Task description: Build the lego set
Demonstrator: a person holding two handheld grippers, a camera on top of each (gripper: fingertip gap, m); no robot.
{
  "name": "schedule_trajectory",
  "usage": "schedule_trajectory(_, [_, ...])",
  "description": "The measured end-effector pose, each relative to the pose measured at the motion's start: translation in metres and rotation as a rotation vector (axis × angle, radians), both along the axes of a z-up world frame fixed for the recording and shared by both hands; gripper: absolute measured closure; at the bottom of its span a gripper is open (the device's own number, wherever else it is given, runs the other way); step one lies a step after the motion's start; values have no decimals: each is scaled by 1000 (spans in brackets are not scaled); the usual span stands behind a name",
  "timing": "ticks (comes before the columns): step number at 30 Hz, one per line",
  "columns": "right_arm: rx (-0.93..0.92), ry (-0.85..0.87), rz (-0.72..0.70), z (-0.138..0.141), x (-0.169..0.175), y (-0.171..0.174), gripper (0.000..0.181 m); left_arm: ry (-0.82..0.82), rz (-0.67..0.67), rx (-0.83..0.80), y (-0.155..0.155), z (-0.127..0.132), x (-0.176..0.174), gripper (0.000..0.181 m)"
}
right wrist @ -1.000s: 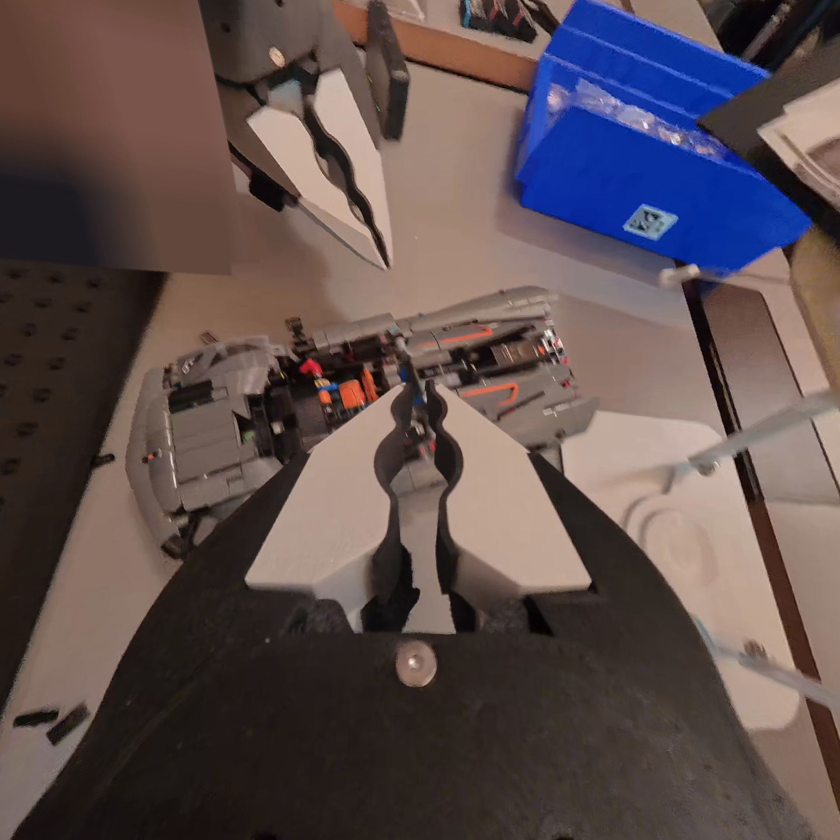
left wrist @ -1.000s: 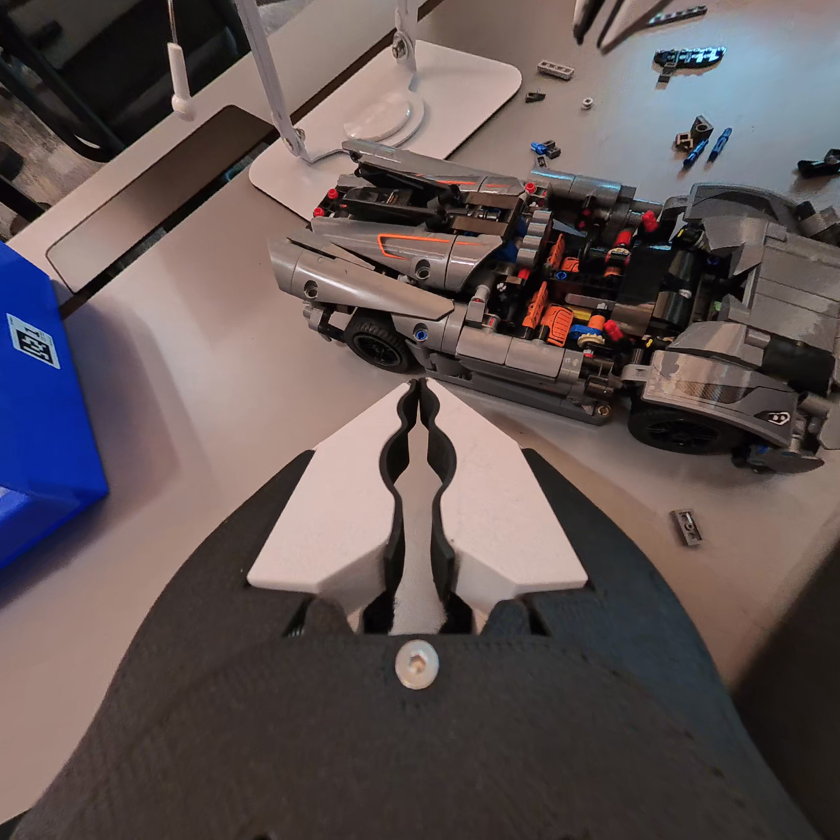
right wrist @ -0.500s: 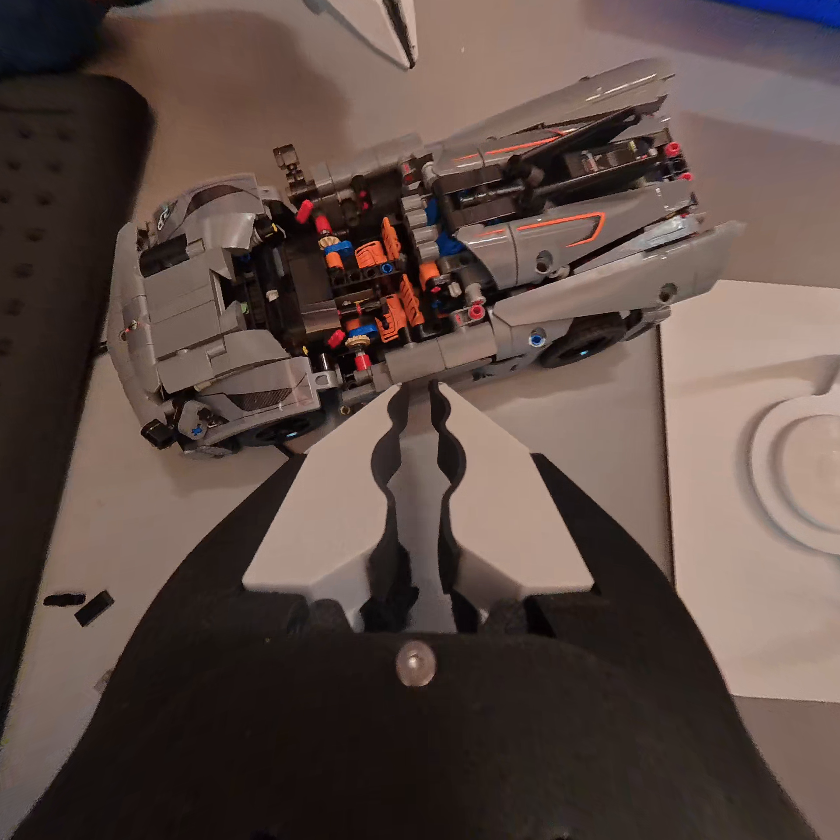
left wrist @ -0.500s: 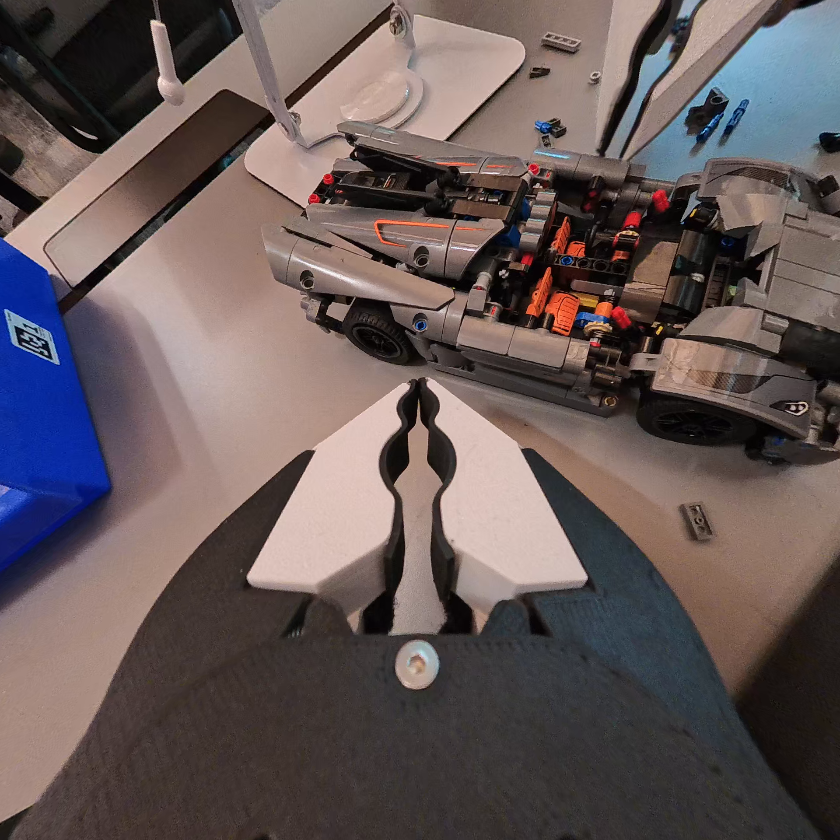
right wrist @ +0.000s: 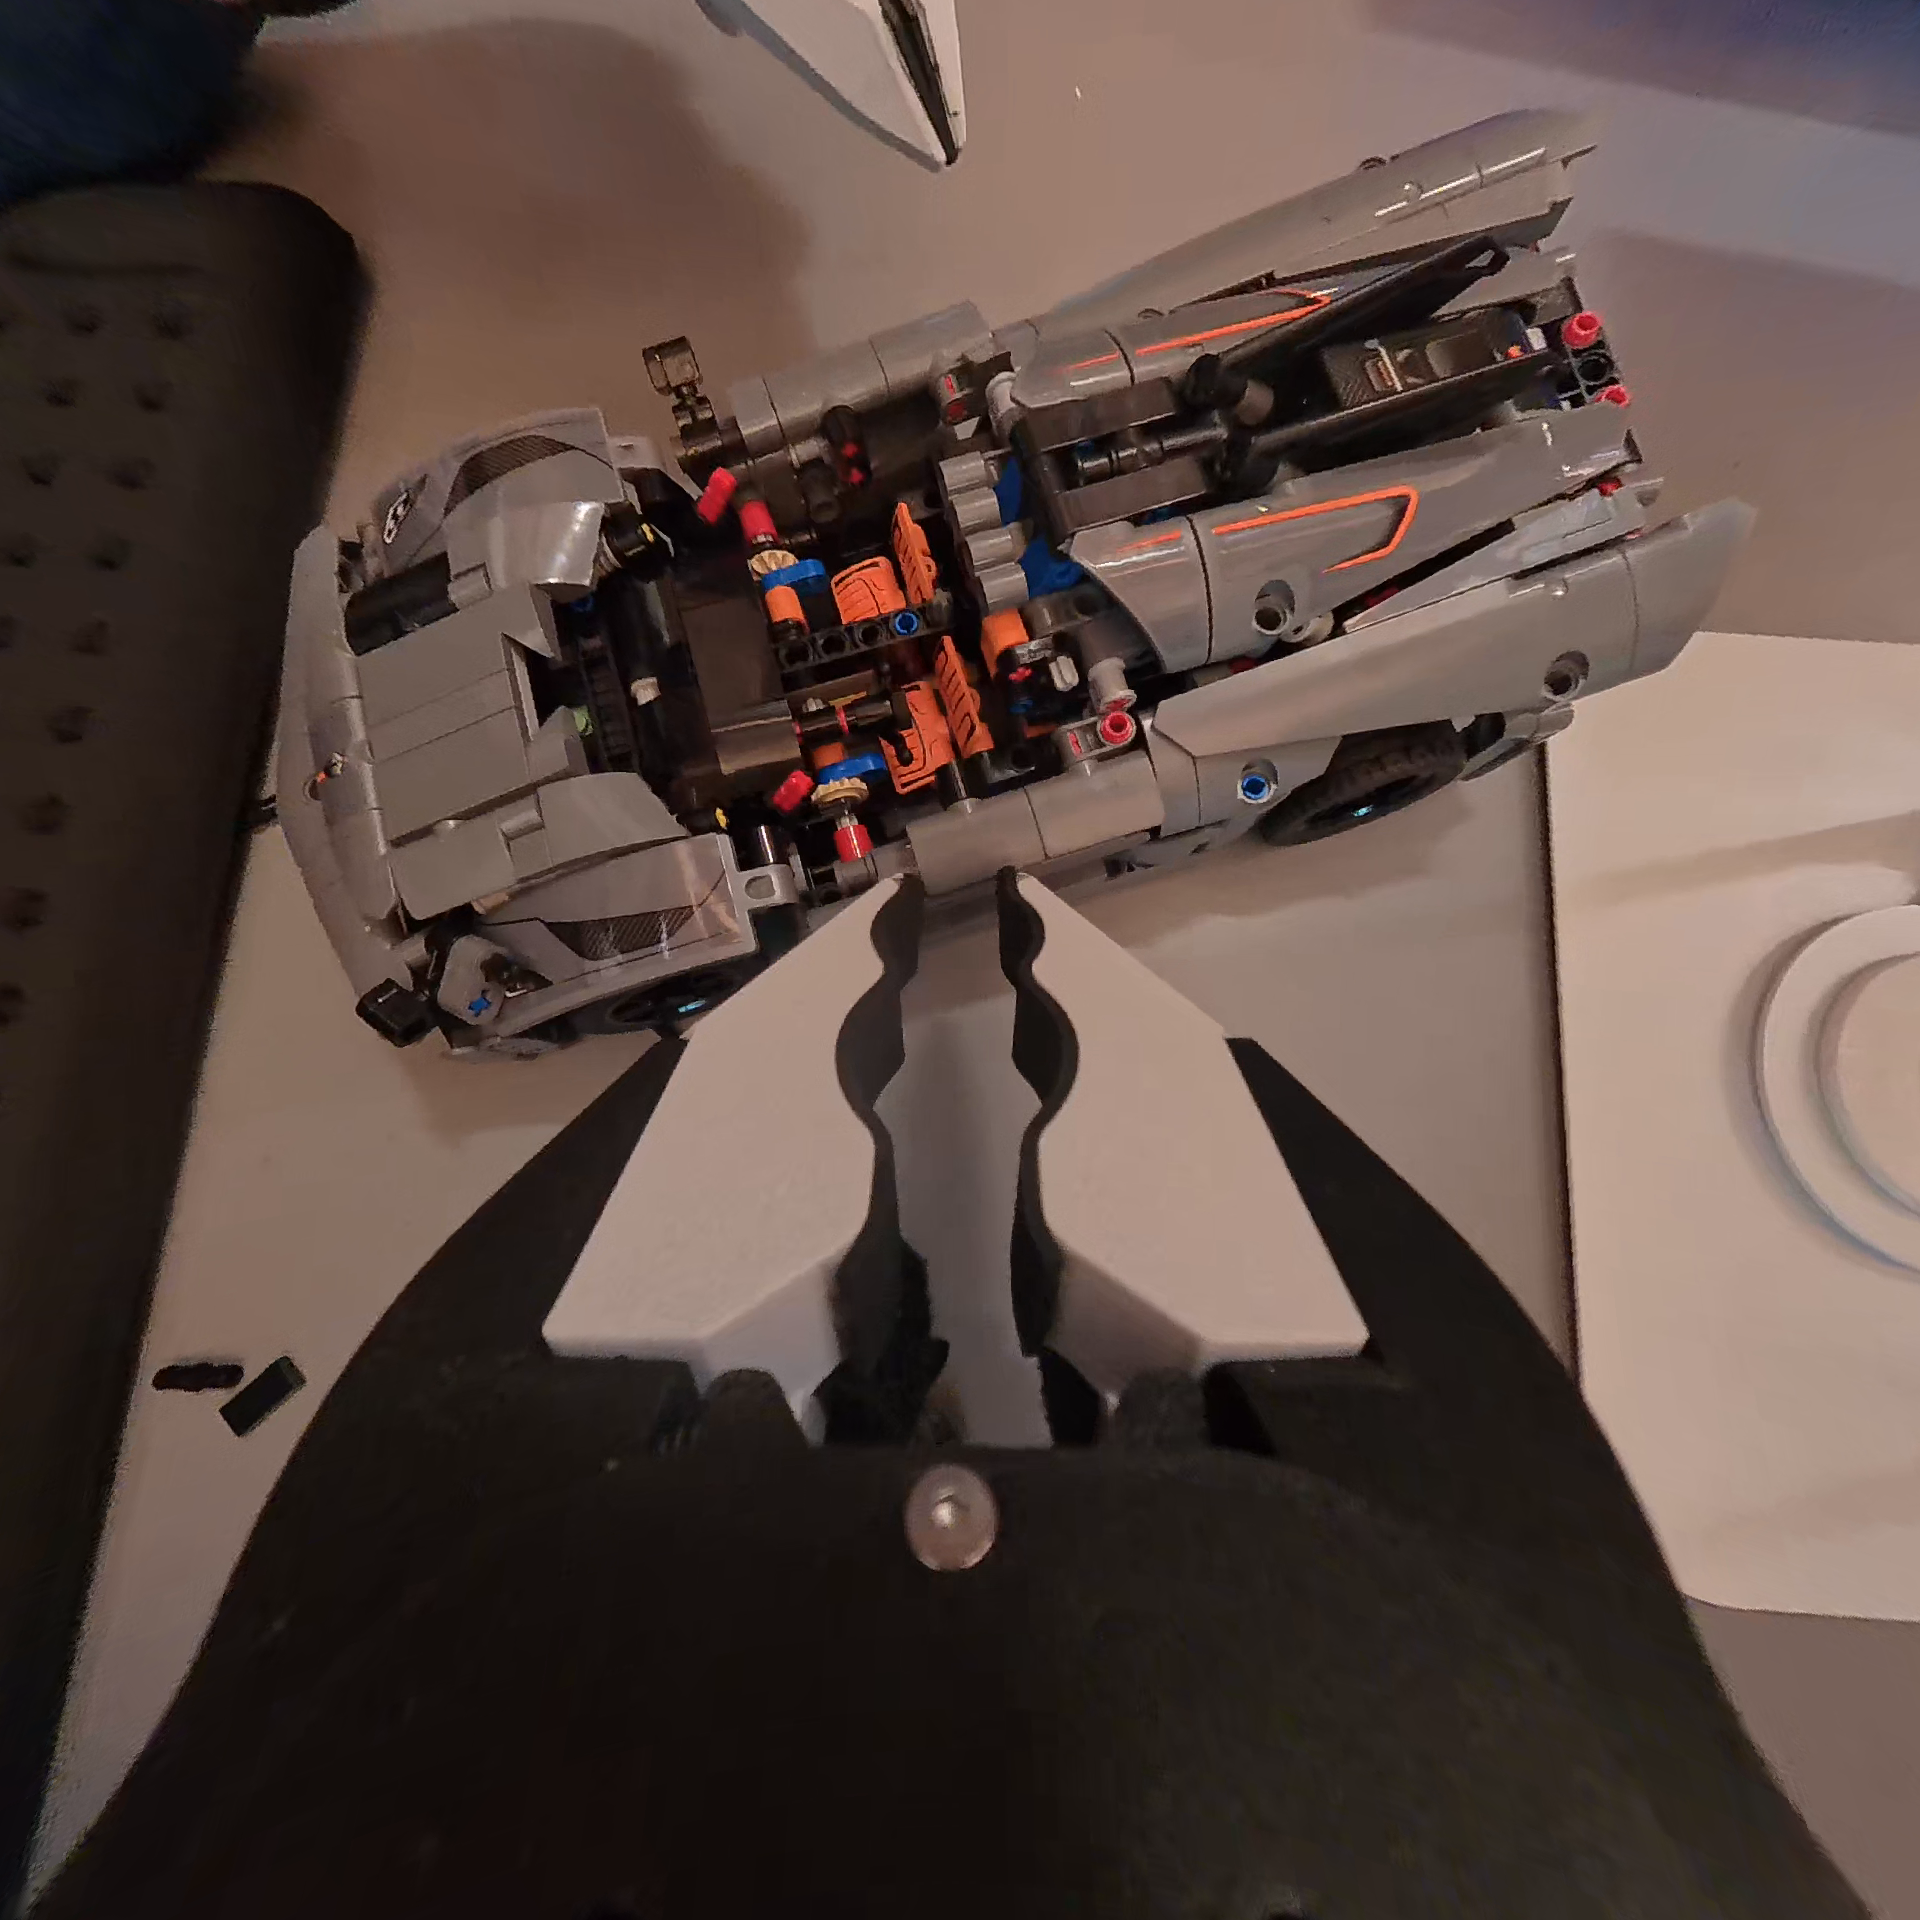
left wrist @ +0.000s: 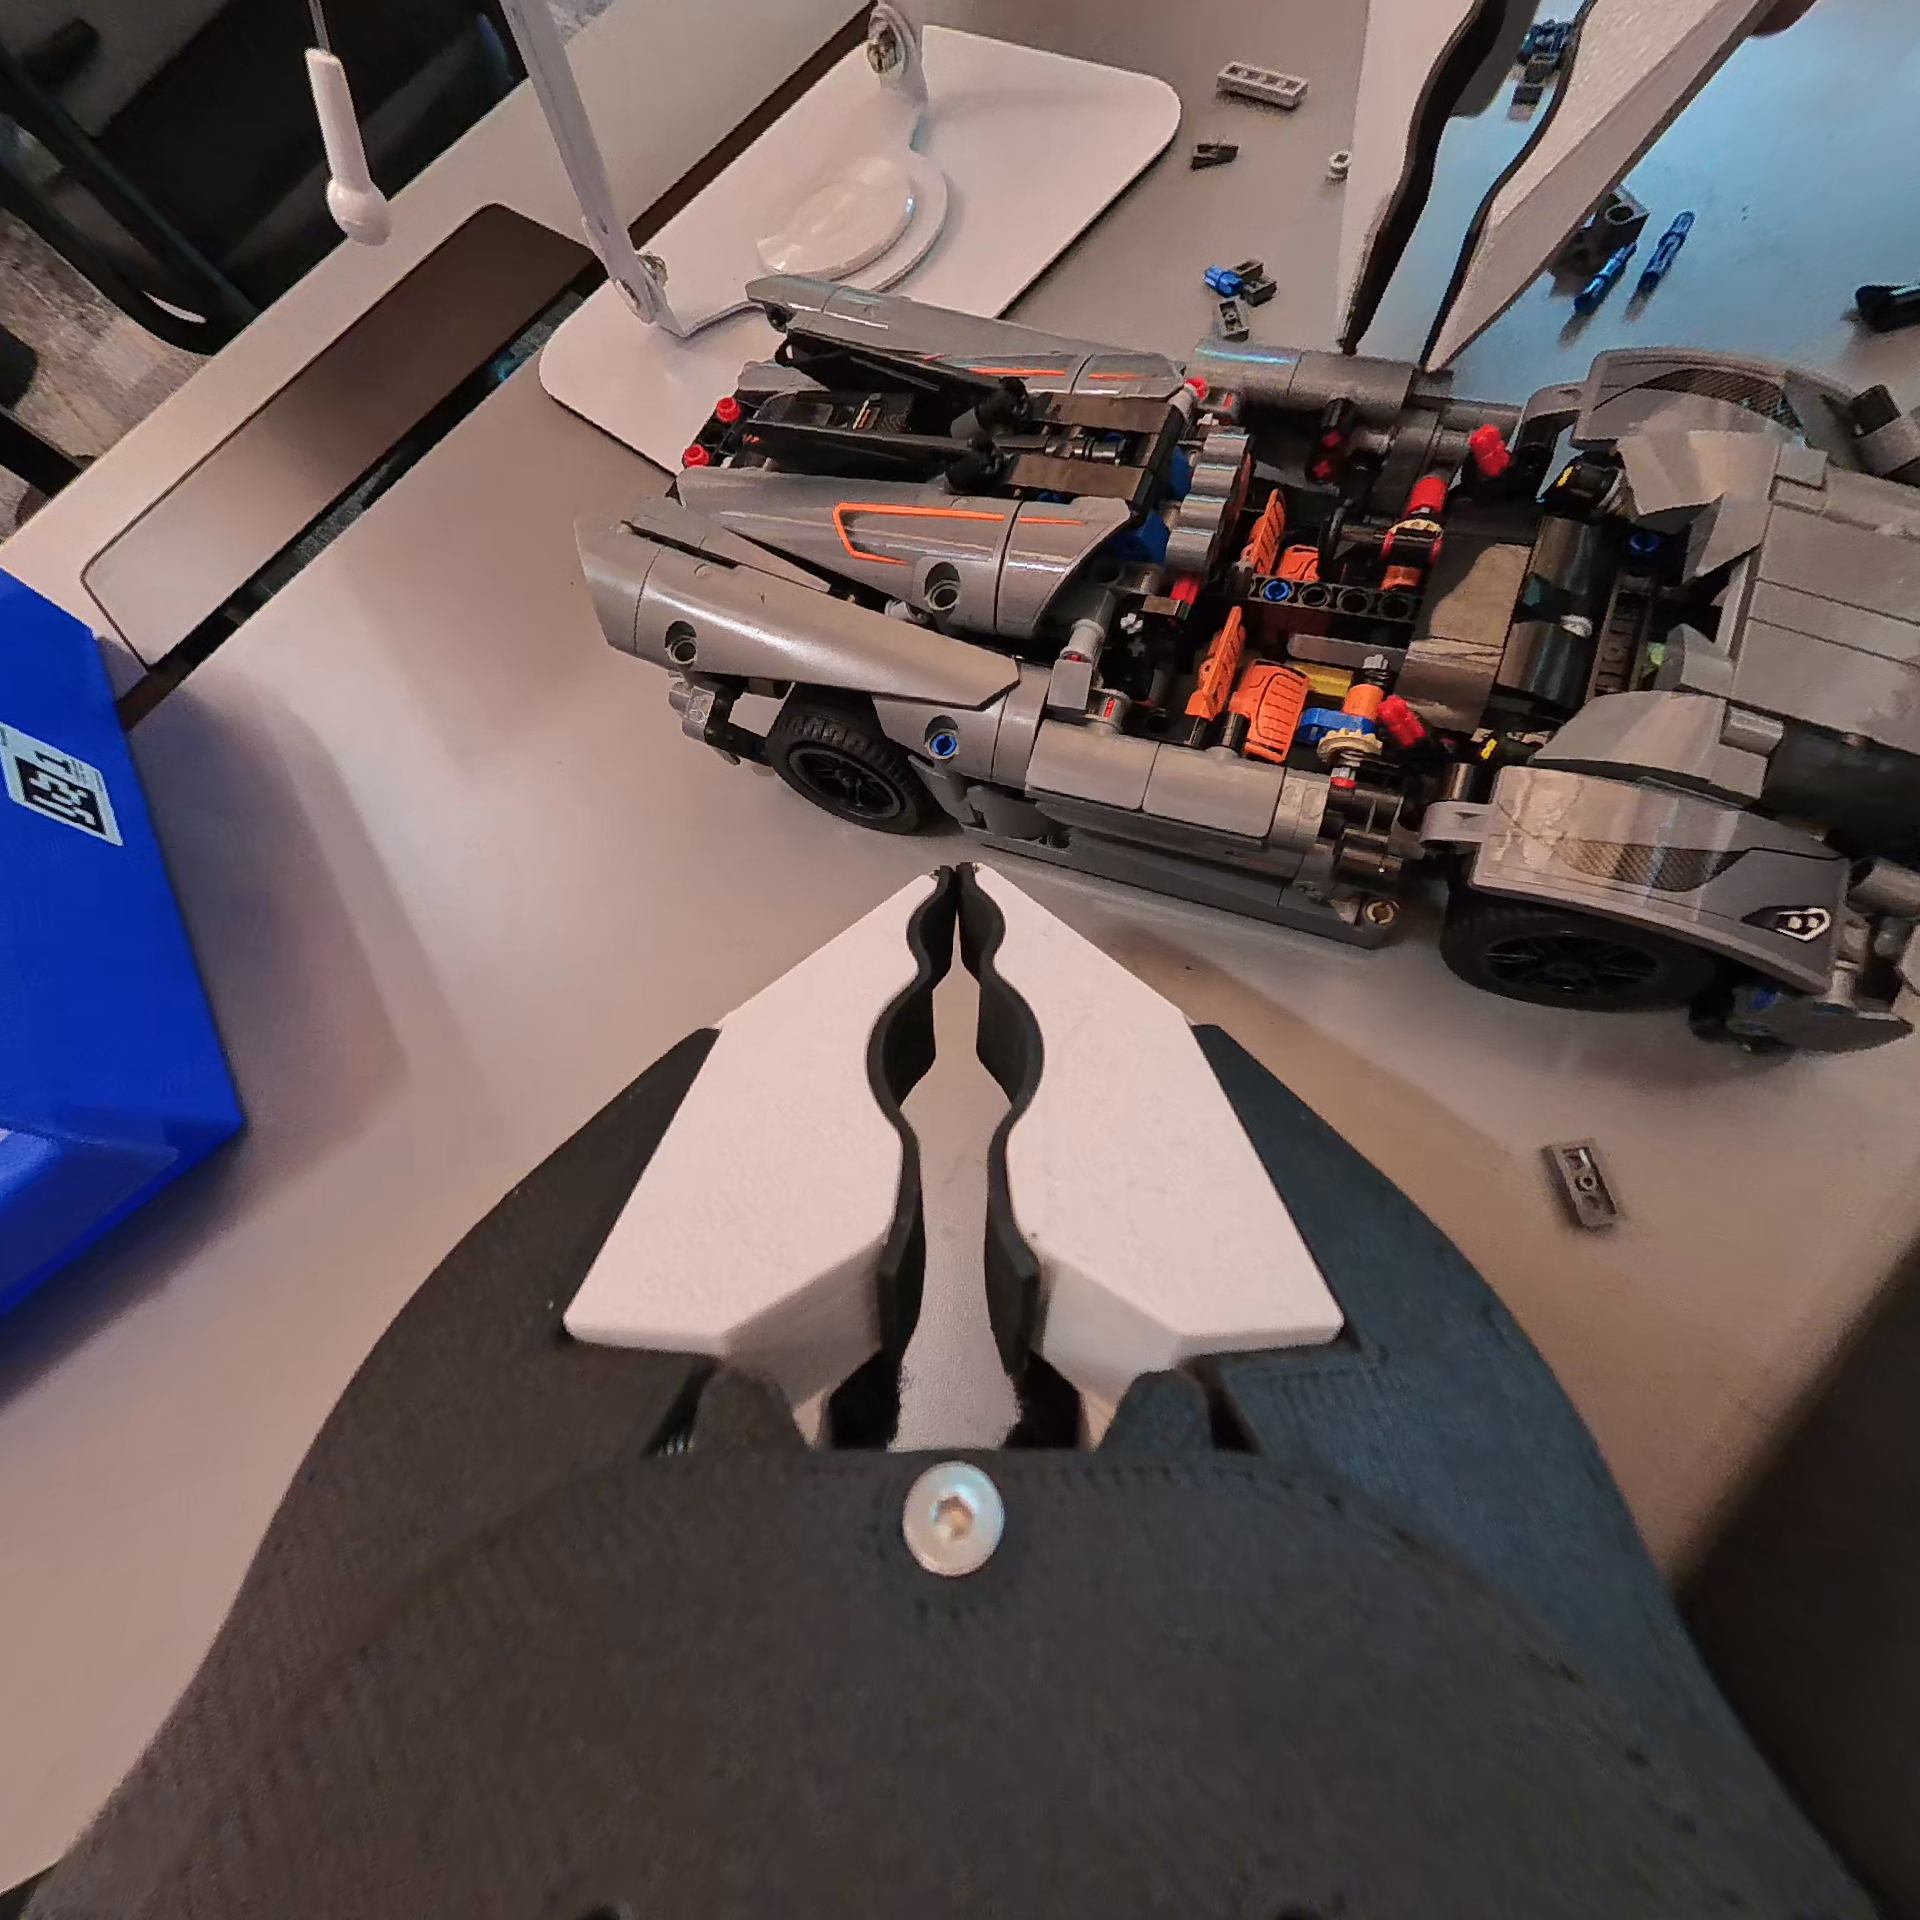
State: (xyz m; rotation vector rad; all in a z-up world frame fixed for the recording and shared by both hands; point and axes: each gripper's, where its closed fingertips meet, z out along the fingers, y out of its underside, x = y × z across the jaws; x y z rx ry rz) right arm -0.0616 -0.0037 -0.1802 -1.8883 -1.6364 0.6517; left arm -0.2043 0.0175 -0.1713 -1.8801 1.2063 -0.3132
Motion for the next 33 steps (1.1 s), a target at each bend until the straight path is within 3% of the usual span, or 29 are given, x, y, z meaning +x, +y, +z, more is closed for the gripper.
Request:
schedule_trajectory(8, [-88, 25, -41, -1, 2, 2, 166, 8, -10, -7, -2, -2, 2, 181])
schedule_trajectory(11, [-92, 24, -52, -1, 3, 4, 165, -64, -57, -5, -9, 9, 10, 181])
schedule_trajectory(17, [-160, 99, -47, 0, 4, 7, 162, -241, -370, 2, -62, 42, 50, 146])
schedule_trajectory(20, [-183, 137, -41, -1, 5, 8, 164, -171, -425, -34, -77, 33, 62, 136])
schedule_trajectory(23, [-202, 99, -17, -12, 5, 4, 163, -81, -422, -81, -87, 18, 71, 120])
schedule_trajectory(27, [-238, 73, 8, -19, 5, -3, 164, -25, -395, -93, -98, 19, 83, 97])
schedule_trajectory(33, [-243, 45, 37, -22, 6, -8, 166, 99, -175, -29, -104, -7, 80, 72])
